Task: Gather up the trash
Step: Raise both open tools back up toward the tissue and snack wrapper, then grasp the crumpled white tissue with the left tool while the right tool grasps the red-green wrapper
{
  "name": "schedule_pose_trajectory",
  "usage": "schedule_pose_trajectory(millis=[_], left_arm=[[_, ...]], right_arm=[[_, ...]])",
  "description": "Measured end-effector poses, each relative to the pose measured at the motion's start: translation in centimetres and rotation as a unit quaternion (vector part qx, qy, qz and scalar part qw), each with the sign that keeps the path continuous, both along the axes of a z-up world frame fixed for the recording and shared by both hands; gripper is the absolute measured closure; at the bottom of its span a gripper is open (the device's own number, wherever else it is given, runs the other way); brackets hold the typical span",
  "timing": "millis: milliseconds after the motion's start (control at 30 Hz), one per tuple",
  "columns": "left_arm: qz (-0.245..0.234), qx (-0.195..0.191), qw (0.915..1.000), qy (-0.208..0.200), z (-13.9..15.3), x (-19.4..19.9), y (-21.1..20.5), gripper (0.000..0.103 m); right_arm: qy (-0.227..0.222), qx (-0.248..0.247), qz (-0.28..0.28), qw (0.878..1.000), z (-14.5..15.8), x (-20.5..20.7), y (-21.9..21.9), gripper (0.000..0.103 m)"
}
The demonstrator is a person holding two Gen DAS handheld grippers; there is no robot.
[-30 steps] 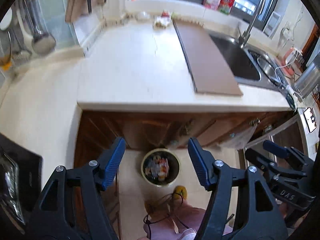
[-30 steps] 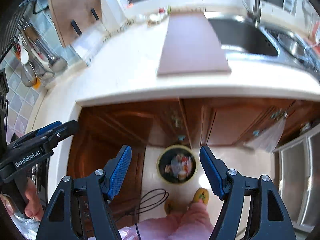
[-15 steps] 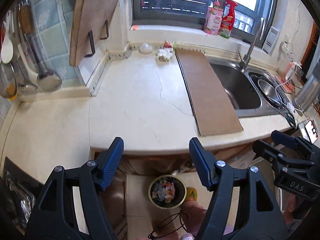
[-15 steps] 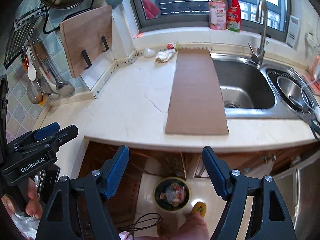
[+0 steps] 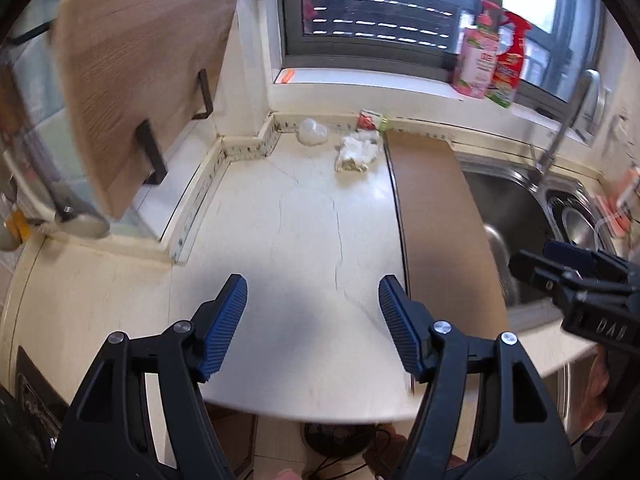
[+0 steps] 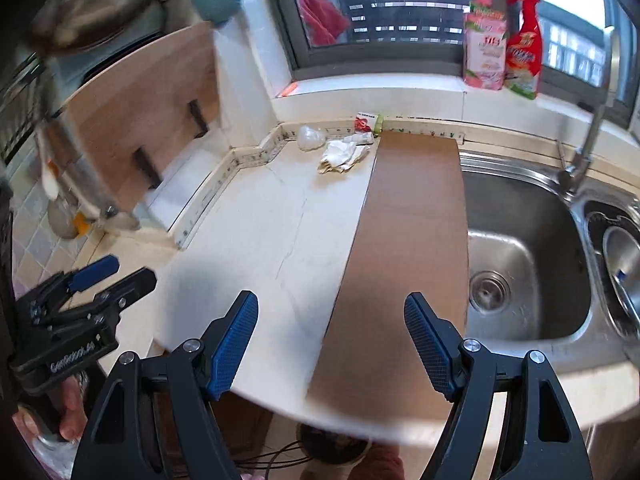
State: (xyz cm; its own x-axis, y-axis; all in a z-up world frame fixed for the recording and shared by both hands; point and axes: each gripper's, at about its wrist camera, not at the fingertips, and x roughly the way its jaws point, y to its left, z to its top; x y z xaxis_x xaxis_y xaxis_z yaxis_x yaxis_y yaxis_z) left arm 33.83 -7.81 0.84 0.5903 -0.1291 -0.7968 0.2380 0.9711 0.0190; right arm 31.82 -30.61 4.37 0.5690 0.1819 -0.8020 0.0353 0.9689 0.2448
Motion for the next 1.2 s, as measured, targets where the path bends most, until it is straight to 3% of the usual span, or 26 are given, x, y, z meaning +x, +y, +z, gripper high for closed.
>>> schedule_pose_trajectory(millis=[267,433,600,800,1033,1200], left_arm=[[0.013,-0.006,0.9976,0.068,-3.1,14.0,-4.8,0.037],[-0.007,0.004,0.9958,0.091,-6.1,23.5,-8.5,0.037],[-0.023,0.007,0.9922,0.122,-10.5,30.7,-12.1,0.037],[0.007,-0.016,0.9866,0.162,-15.7,36.0,-13.2,0.037],[0.013,-0.019,0.9848,0.172,-19.2,37.7,-14.2,0.038],[0.013,-0.057,0.982,0.18,-20.7,38.4,-14.2,0.059]], right_arm=[[0.019,0.024,0.036,0.999,-1.4,17.1,-7.6,0.026],[0.043,0.036,0.032,0.998,-5.0,28.0,-10.8,0.033],[0.066,0.054,0.025,0.996,-9.1,35.9,-12.9,0.042],[0.069,0.071,0.004,0.995,-12.5,39.9,-13.6,0.044],[0.073,0.106,-0.002,0.992,-16.1,44.6,-14.3,0.044],[0.077,0.124,-0.004,0.989,-18.4,46.4,-13.7,0.044]])
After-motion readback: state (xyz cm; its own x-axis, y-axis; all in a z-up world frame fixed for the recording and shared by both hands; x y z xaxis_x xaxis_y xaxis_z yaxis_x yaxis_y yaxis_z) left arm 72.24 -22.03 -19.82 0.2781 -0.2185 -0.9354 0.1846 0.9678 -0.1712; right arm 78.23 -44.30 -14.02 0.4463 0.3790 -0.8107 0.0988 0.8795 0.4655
